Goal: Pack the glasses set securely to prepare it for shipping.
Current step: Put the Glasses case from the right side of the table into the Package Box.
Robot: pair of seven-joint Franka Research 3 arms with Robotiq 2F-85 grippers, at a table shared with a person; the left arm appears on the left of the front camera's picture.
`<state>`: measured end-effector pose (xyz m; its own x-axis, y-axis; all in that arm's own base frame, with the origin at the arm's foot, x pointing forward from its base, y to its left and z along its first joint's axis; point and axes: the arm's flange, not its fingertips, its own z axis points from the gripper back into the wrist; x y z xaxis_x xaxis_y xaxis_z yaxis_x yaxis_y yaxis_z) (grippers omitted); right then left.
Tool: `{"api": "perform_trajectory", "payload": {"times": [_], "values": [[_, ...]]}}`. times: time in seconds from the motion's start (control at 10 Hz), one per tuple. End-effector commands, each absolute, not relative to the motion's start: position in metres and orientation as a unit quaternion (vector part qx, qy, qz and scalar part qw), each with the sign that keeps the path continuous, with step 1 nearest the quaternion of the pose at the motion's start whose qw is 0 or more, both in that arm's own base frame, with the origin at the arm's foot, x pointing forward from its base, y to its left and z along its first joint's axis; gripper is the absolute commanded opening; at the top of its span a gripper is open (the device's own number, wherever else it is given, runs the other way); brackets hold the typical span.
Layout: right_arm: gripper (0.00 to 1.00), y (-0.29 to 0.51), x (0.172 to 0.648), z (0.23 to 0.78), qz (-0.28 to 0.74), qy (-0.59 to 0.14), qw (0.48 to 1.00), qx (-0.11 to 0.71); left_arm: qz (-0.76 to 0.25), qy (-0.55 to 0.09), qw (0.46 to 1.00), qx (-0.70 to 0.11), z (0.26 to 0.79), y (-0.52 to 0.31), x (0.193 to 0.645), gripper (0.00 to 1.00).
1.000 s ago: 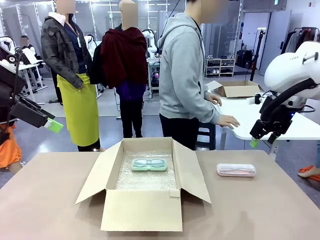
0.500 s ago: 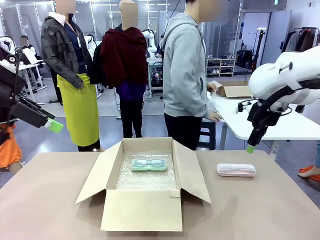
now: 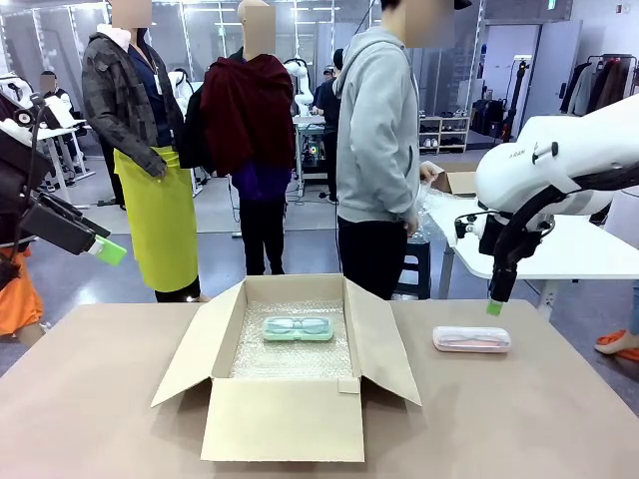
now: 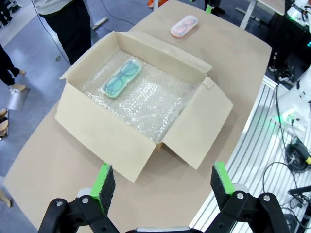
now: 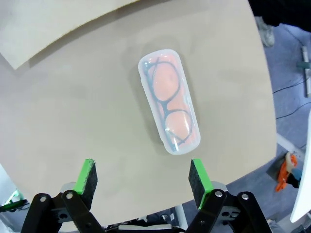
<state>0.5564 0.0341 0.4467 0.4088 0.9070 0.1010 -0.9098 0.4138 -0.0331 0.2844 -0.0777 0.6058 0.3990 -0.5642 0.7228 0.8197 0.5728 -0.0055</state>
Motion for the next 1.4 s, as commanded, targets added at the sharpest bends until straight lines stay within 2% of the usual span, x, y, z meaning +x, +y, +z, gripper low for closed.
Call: {"api": "perform_trajectory", "payload": {"times": [0.0,0.3,0.6,1.0,1.3], "values": [[0.95,0.033,0.558,0.441,0.541,-0.047,0.839,0.016,-0.426,-0.349,0.814,-0.186,0.607,-0.077,0.284,1.00],[0.95,0.034,0.556,0.447,0.541,-0.051,0.839,0.014,-0.426,-0.349,0.814,-0.186,0.607,-0.077,0.284,1.00],[0.95,0.035,0.565,0.428,0.634,-0.075,0.770,0.018,-0.426,-0.349,0.814,-0.186,0.607,-0.077,0.284,1.00],[0.95,0.045,0.591,0.389,0.660,-0.038,0.750,-0.018,-0.426,-0.349,0.814,-0.186,0.607,-0.077,0.284,1.00],[0.95,0.042,0.603,0.364,0.666,-0.037,0.744,-0.025,-0.426,-0.349,0.814,-0.186,0.607,-0.077,0.284,1.00]]}}
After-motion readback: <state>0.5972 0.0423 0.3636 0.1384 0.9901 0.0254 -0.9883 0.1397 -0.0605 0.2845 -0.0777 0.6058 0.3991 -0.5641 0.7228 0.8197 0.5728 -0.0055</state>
